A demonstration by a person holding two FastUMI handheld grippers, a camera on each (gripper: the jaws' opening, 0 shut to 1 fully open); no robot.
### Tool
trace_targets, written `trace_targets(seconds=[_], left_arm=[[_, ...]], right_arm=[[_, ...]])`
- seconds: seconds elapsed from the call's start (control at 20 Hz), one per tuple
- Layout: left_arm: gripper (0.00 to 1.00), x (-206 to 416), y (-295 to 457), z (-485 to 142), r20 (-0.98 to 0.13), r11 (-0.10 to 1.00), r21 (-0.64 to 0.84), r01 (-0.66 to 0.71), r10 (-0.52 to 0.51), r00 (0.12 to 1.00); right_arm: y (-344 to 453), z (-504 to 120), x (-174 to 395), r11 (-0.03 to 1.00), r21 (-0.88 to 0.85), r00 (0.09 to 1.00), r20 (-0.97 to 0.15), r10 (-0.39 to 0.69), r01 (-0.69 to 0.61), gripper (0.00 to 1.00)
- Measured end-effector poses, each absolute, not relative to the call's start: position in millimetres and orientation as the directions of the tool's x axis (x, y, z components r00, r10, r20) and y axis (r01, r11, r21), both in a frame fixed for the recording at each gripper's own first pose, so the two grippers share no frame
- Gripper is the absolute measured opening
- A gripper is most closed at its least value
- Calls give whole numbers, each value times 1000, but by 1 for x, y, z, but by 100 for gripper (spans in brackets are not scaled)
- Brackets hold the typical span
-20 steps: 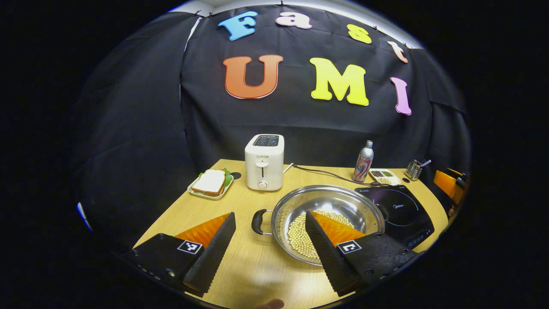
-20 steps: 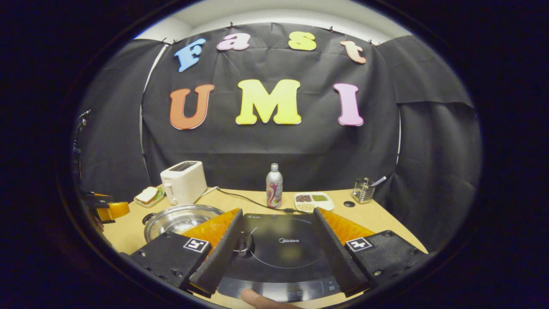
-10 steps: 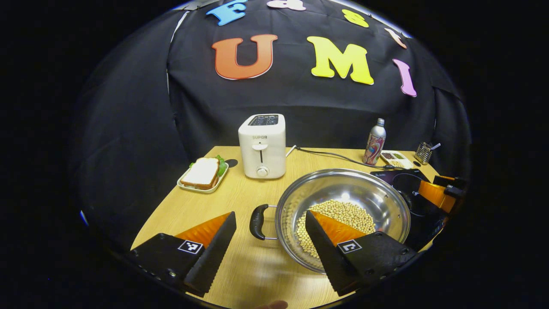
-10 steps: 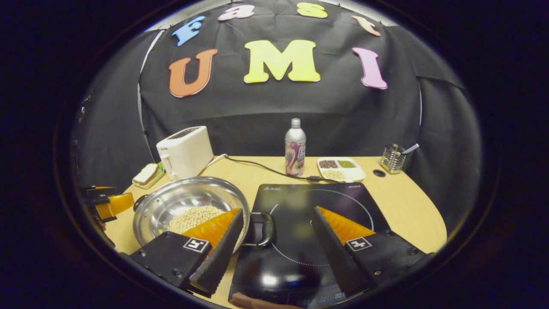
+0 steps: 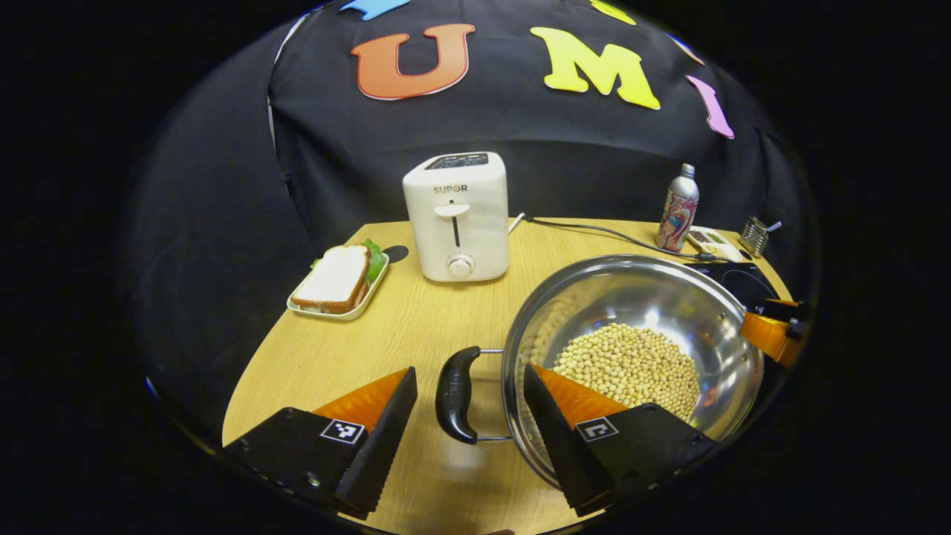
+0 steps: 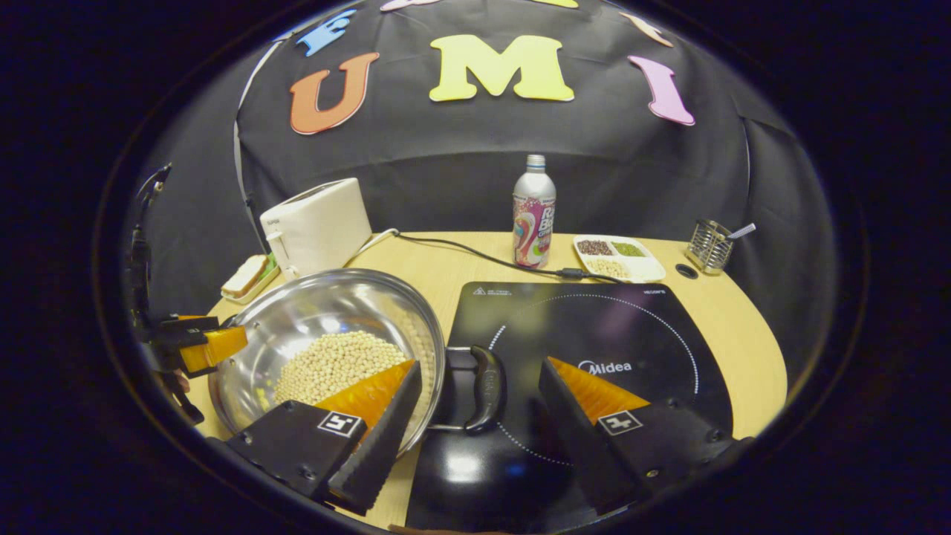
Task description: First push the handle of the pot to place it horizontally, then grasp the pot with both hands and set it on the induction cooktop.
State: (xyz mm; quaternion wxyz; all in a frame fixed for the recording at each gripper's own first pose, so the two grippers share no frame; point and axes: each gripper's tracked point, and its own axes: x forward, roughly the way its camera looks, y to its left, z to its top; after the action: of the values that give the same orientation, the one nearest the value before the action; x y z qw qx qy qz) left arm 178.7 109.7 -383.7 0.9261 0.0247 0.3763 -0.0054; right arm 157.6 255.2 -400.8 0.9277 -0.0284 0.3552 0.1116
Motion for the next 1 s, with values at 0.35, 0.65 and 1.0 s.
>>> trace_targets(seconds=[0.35,0.65,1.0], left_arm=[[71,194,97,-391,-710,995,17,95,-55,702],[64,189,96,-389,-736,994,-9,106,-79,672],[59,175,96,-379,-757,997,-17,81,-66,650]], right_arm=[[265,-418,156,971,24,662,-728,181,-239,75],[263,-417,161,973,67,650,-734,197,-219,64],[261,-408,152,963,48,627,-750,211,-266,55]])
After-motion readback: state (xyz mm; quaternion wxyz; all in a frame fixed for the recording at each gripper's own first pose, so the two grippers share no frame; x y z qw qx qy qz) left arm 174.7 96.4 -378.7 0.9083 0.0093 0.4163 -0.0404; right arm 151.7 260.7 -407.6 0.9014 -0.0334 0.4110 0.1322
